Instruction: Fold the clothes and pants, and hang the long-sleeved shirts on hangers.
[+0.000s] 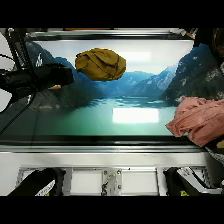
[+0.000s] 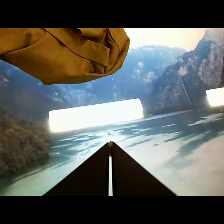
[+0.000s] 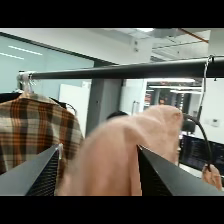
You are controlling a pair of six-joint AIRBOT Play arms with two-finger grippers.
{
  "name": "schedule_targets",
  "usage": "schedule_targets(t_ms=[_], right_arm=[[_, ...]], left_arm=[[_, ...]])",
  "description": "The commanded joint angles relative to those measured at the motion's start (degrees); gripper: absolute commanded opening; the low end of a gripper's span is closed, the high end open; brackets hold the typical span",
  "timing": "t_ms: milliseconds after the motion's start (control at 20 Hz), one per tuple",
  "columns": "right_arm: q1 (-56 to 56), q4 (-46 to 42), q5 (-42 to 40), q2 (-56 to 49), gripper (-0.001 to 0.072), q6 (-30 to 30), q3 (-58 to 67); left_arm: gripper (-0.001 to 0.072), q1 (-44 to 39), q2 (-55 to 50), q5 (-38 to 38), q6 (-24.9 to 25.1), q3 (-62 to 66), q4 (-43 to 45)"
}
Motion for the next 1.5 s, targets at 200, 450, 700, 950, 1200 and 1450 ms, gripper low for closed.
schedule_targets(t_ms=[200, 450, 700, 950, 1200, 1450], right_arm=[[0.11, -1.31, 2.25, 3.08, 0.0534, 2.75, -0.02], [0.09, -1.31, 2.19, 6.01, 0.0533, 2.73, -0.02], [0.11, -1.36, 14.21, 6.88, 0.0531, 12.22, -0.02], [11.3, -12.02, 34.32, 4.2, 0.0528, 24.87, -0.04], [39.5, -41.18, 40.79, 3.3, 0.0509, 35.45, -0.15], [67.87, -63.84, 40.52, 3.26, 0.051, 45.7, -7.61]], left_arm=[[0.0008, 0.0, 0.0, 0.17, 0.0, -0.02, 0.04], [0.0008, 0.0, 0.0, 0.15, 0.0, -0.02, 0.04], [0.0008, 0.0, 0.0, 0.17, 0.0, -0.02, 0.04], [0.0009, 0.0, 0.0, 0.15, 0.0, -0.02, 0.0], [0.0009, 0.0, 0.0, -0.74, 0.0, -0.04, 0.0], [0.0008, -1.03, 0.0, -2.27, 0.0, -0.04, -0.02]])
